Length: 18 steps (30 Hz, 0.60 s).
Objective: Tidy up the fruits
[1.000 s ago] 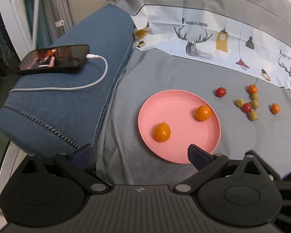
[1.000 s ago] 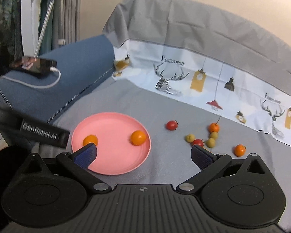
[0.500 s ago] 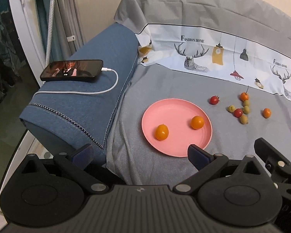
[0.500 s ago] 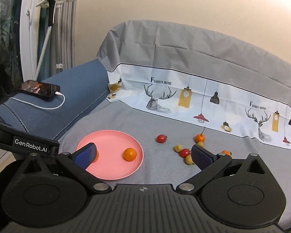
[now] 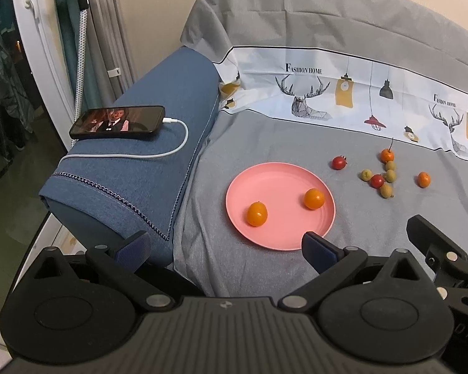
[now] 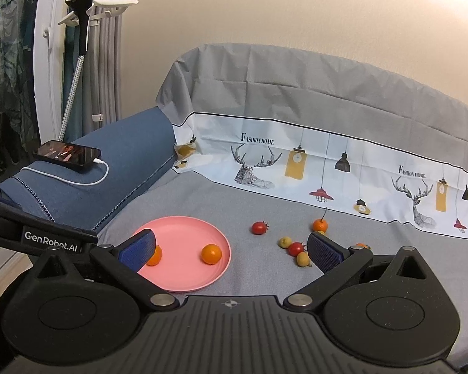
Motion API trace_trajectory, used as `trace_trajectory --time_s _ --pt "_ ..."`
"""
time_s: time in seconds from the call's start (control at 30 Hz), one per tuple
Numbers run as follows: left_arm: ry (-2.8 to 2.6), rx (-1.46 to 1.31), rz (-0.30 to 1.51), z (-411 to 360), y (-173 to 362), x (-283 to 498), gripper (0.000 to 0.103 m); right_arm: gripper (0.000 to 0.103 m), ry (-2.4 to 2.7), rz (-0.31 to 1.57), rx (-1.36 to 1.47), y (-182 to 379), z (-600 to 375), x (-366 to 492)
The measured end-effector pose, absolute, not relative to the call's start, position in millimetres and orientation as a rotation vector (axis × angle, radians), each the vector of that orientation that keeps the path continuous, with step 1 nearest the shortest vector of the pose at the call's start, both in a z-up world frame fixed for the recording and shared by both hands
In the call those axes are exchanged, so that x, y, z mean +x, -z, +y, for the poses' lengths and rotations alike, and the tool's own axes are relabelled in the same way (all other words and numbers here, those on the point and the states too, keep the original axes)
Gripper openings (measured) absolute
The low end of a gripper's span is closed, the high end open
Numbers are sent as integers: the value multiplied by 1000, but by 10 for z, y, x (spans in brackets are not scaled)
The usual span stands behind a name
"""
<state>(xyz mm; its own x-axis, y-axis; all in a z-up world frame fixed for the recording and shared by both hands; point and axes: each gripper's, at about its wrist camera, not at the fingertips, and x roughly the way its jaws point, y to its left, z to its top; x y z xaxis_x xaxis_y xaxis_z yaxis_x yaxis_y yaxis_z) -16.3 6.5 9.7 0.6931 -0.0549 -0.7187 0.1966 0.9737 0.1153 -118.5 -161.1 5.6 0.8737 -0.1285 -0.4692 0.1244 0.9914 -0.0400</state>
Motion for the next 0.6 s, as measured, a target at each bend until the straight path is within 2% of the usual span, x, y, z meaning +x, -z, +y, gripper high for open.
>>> trace_trajectory --time_s 0.6 --pt "136 204 810 44 -81 -136 103 102 120 512 4 -16 -1636 -1119"
